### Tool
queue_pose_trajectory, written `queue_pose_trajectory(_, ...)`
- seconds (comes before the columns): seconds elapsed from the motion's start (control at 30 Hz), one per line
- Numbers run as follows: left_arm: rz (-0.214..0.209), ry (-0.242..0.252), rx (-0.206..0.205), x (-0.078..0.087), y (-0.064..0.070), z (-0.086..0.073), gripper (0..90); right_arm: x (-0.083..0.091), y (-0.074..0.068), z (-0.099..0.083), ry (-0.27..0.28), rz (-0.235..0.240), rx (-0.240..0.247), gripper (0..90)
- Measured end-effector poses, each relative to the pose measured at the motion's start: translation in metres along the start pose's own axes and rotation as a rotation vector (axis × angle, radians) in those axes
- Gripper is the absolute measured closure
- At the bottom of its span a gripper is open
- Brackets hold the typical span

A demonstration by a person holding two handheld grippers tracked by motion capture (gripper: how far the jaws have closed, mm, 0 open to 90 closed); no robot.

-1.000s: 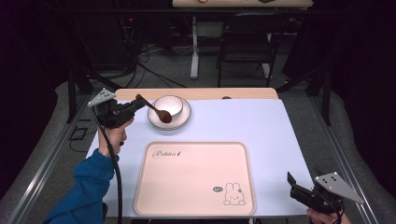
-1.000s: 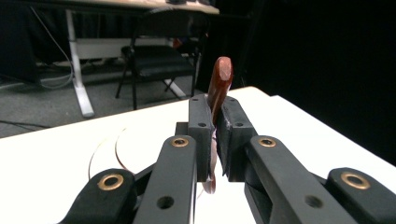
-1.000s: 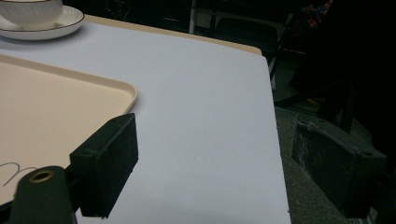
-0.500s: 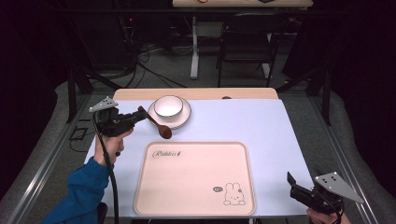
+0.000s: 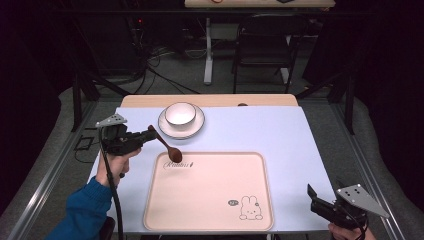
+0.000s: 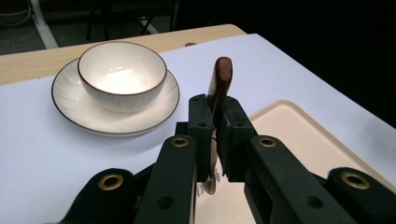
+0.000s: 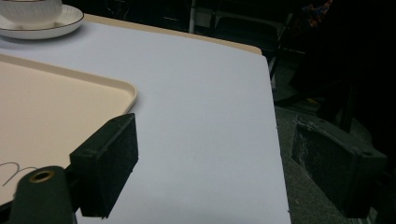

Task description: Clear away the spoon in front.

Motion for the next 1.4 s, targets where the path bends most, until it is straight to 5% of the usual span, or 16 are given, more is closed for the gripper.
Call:
queue_pose_trajectory(0.47,-0.010,-0.149,0.013,0.005,-0.004,-0.024,84.5,0.000,0.000,0.000,-0.002,-0.001,0.001,14.2)
queue_pose_trajectory(0.57,-0.028,-0.191,0.050,0.004,-0.011,-0.030,84.3,0.000,0.000,0.000,0.000,-0.002,0.001,14.2)
queue_pose_trajectory(0.93,-0.017,-0.191,0.069,-0.004,-0.016,-0.026,83.7,0.000,0.000,0.000,-0.001,-0.002,0.002,14.2)
queue_pose_trajectory(1.4,0.018,-0.223,0.129,-0.029,-0.039,-0.017,78.7,0.000,0.000,0.001,-0.005,-0.003,0.005,14.2)
Point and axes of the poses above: each handheld gripper's, and its own axes: x roughly backward along the jaws, z roughly out of its top, y roughly to its right, the point moved 2 cm from there along -x, roughly forward along the jaws, and after that the axes turned 15 degrees about x, right-handed, at the moved point
